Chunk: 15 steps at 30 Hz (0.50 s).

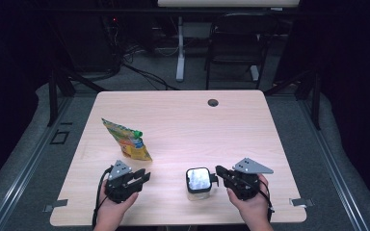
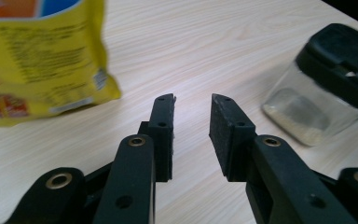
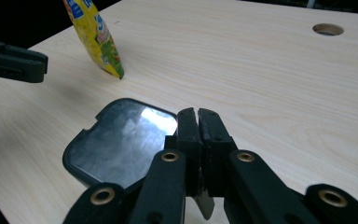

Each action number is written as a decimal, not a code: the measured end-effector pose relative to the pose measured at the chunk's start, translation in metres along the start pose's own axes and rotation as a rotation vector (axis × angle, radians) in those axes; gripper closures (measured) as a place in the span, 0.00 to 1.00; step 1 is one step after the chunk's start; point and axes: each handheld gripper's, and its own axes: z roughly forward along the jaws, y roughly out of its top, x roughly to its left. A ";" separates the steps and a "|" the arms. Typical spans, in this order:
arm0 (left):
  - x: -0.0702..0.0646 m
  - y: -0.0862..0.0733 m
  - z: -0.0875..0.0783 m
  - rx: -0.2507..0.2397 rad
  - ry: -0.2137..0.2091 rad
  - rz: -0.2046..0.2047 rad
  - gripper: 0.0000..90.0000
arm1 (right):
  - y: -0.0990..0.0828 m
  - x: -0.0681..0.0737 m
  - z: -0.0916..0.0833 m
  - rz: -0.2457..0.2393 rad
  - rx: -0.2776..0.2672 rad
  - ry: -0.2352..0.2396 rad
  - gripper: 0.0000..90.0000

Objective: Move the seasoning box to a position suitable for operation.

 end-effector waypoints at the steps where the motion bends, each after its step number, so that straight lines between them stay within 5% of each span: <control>1: -0.003 0.002 0.002 0.000 -0.007 0.006 0.79 | -0.001 0.000 0.000 -0.003 0.008 0.001 0.97; 15: -0.028 0.010 0.019 0.000 -0.054 0.038 0.84 | -0.009 0.001 0.009 0.012 0.048 0.006 0.95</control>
